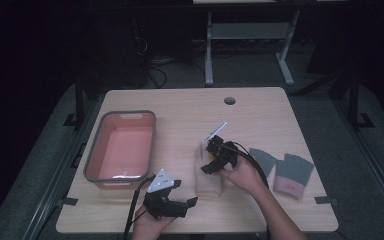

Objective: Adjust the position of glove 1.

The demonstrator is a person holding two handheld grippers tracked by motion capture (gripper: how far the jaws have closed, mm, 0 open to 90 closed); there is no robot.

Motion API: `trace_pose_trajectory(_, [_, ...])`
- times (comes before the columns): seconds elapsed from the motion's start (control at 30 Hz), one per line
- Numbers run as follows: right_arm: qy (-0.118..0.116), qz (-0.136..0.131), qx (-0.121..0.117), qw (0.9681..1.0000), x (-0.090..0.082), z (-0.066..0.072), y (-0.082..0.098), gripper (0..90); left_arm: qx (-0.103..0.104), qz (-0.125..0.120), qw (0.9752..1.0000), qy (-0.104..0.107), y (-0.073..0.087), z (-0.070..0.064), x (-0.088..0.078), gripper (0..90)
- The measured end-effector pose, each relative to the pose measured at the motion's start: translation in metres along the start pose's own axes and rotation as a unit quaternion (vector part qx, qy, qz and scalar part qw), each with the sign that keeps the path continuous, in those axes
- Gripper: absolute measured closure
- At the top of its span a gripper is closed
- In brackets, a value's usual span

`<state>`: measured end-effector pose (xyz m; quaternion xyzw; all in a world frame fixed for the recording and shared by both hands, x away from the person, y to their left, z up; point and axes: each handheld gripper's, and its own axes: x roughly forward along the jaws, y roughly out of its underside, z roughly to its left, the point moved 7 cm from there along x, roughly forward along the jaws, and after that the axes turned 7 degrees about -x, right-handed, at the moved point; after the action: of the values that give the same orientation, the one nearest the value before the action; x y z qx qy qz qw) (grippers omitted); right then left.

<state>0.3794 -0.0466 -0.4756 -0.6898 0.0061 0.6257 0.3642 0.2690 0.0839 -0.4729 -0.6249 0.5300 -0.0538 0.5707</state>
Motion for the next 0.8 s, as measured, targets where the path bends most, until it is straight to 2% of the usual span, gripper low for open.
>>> trace_pose_trajectory(0.07, [0.003, -0.012, 0.011, 0.9999, -0.009, -0.001, 0.003, 28.3, -0.022, 0.007, 0.9997, 0.003, -0.006, 0.001, 0.006, 18.3])
trace_pose_trajectory(0.13, [0.007, -0.031, 0.042, 0.9986, -0.021, -0.004, 0.010, 28.4, -0.039, 0.021, 0.9990, 0.000, -0.009, 0.004, 0.012, 18.3])
trace_pose_trajectory(0.17, [0.010, -0.035, 0.055, 0.9979, -0.024, -0.005, 0.013, 28.4, -0.063, 0.028, 0.9976, 0.006, -0.013, 0.006, 0.019, 18.3])
trace_pose_trajectory(0.2, [0.010, -0.035, 0.055, 0.9979, -0.024, -0.005, 0.013, 28.4, -0.063, 0.028, 0.9976, 0.006, -0.013, 0.006, 0.019, 18.3])
trace_pose_trajectory(0.23, [0.011, -0.039, 0.064, 0.9972, -0.025, -0.005, 0.016, 28.4, -0.072, 0.031, 0.9969, 0.009, -0.014, 0.008, 0.023, 18.3])
trace_pose_trajectory(0.27, [0.009, -0.040, 0.080, 0.9960, -0.027, -0.004, 0.022, 28.9, -0.084, 0.035, 0.9958, 0.011, -0.015, 0.009, 0.026, 18.3])
trace_pose_trajectory(0.37, [0.007, -0.043, 0.094, 0.9946, -0.025, -0.004, 0.028, 28.9, -0.105, 0.050, 0.9932, 0.013, -0.017, 0.016, 0.036, 18.3])
trace_pose_trajectory(0.4, [0.005, -0.044, 0.104, 0.9936, -0.024, -0.003, 0.030, 29.5, -0.116, 0.054, 0.9916, 0.015, -0.017, 0.018, 0.038, 18.3])
trace_pose_trajectory(0.43, [0.000, -0.050, 0.125, 0.9910, -0.022, -0.003, 0.034, 30.7, -0.125, 0.067, 0.9898, 0.007, -0.016, 0.022, 0.043, 22.2])
trace_pose_trajectory(0.47, [0.000, -0.050, 0.125, 0.9910, -0.022, -0.003, 0.034, 30.7, -0.125, 0.067, 0.9898, 0.007, -0.016, 0.022, 0.043, 22.8])
trace_pose_trajectory(0.5, [-0.008, -0.046, 0.141, 0.9889, -0.019, -0.001, 0.038, 31.2, -0.125, 0.074, 0.9893, 0.005, -0.016, 0.024, 0.045, 22.9])
trace_pose_trajectory(0.63, [-0.014, -0.047, 0.153, 0.9869, -0.013, 0.001, 0.044, 31.7, -0.149, 0.089, 0.9847, 0.011, -0.015, 0.028, 0.051, 27.6])
trace_pose_trajectory(0.73, [-0.024, -0.053, 0.168, 0.9841, -0.007, 0.001, 0.048, 32.3, -0.149, 0.101, 0.9836, 0.009, -0.013, 0.029, 0.053, 30.9])
trace_pose_trajectory(0.77, [-0.030, -0.051, 0.185, 0.9809, -0.004, 0.001, 0.051, 32.4, -0.150, 0.103, 0.9833, 0.008, -0.012, 0.029, 0.054, 32.6])
trace_pose_trajectory(0.8, [-0.030, -0.051, 0.185, 0.9809, -0.004, 0.001, 0.051, 32.4, -0.150, 0.107, 0.9828, 0.008, -0.011, 0.029, 0.055, 32.6])
